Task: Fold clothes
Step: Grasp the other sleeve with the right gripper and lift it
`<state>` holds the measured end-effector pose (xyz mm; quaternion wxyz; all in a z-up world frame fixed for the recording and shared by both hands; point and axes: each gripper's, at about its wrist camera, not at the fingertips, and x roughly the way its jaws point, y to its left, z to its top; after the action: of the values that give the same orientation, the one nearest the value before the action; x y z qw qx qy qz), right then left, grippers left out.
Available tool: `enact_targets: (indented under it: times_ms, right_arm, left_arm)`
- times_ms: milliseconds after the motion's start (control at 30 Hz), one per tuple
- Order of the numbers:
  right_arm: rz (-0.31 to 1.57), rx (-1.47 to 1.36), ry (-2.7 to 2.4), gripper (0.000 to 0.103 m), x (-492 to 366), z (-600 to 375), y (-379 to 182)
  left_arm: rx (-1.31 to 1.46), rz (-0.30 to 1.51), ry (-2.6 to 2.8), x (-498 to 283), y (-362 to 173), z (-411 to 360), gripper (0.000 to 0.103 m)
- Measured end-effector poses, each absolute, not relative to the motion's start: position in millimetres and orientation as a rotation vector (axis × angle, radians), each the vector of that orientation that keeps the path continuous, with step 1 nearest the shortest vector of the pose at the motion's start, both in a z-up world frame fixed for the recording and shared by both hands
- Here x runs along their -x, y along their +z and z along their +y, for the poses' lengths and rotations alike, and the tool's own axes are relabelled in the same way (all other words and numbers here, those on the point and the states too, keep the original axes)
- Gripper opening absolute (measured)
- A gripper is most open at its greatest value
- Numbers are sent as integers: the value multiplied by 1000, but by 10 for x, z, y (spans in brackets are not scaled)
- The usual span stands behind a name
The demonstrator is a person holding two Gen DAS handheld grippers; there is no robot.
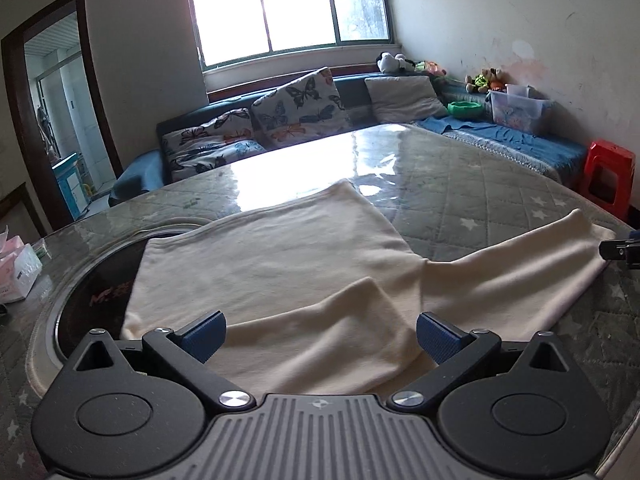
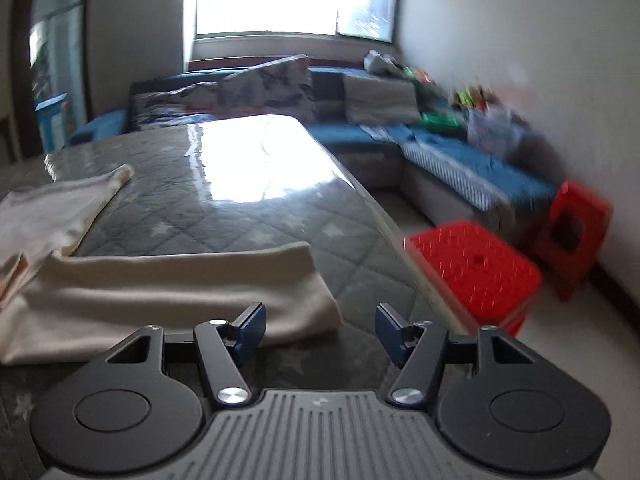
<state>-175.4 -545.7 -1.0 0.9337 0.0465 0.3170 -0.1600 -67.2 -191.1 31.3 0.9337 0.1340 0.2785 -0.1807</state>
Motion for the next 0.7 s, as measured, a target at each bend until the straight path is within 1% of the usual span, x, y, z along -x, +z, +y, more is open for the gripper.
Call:
enact_targets:
  times_ms: [200,267,333,433,700]
  right_arm:
    - [635,-161,-301,45,1733,-5566,-67]
    - [624,-166,-288,27,1735,-5570,-62]
    - [613,-167,-277,12,1740,-5567,-39]
    - [577,-148,-272,9,1761,-5559,61]
    - [427,-100,-242,9,1925,-5473,577]
  left_arm:
    - [-313,571,-346,678,234,-2036,103]
    - [-328,573,-339,683,202,-2052,103]
    - [-337,578,-340,682,180,-2055,103]
    - [-351,576,-343,697,160,-2076,103]
    - [-424,548,-363,781,48,-2240,103]
